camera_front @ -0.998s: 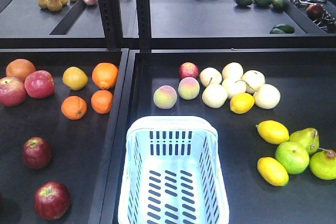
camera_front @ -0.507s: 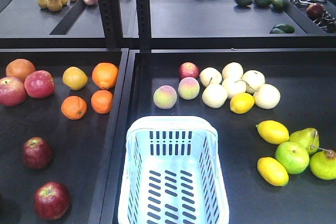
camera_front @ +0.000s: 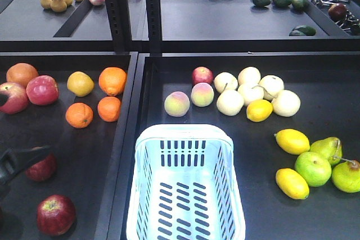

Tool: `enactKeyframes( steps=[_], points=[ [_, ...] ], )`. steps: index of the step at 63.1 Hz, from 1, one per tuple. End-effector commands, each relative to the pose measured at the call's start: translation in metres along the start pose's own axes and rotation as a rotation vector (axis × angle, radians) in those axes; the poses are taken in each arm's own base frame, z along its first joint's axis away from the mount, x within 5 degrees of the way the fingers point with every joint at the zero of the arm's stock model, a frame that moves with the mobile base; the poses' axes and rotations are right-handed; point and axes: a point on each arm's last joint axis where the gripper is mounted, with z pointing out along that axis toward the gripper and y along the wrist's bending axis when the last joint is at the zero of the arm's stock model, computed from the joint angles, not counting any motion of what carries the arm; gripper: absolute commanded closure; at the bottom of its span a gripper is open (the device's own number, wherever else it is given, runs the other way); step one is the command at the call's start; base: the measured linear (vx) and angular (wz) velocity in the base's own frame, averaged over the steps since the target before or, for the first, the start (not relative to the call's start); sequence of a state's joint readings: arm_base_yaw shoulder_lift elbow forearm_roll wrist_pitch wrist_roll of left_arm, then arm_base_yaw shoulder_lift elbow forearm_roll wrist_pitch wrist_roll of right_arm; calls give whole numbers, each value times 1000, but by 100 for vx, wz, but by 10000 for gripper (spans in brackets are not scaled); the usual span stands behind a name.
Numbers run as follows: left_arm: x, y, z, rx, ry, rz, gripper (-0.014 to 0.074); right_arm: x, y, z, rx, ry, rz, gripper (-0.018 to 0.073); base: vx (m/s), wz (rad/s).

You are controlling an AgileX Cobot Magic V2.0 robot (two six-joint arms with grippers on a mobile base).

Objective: Pick three apples into basket with both arms
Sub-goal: 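Move the left gripper over the basket handle, then close the left gripper on the basket handle and lift it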

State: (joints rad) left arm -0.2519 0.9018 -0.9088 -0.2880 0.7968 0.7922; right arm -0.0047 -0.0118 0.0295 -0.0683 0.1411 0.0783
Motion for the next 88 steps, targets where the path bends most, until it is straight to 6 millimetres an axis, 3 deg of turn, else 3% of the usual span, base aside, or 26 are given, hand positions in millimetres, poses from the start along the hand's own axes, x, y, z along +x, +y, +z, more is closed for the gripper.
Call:
enactKeyframes(
  steps=[1,11,43,56,75,88],
  points=[
    [-28,9,0,-37,-87,75,-79,-3,0,0,-1,-76,-10,568,0,0],
    [-52,5,22,16,-63,205,-64,-3,0,0,-1,-76,-10,568,0,0],
    [-112,-73,129,234,32,604,-41,-3,0,0,-1,-76,-10,568,0,0],
    [-128,-83,168,253,66,641,-32,-3,0,0,-1,-76,-10,568,0,0],
    [-131,-87,214,260,187,715,-20,-3,0,0,-1,-76,-10,568,0,0],
    [-125,-86,226,228,236,720,41,-3,0,0,-1,-76,-10,568,0,0]
  ],
)
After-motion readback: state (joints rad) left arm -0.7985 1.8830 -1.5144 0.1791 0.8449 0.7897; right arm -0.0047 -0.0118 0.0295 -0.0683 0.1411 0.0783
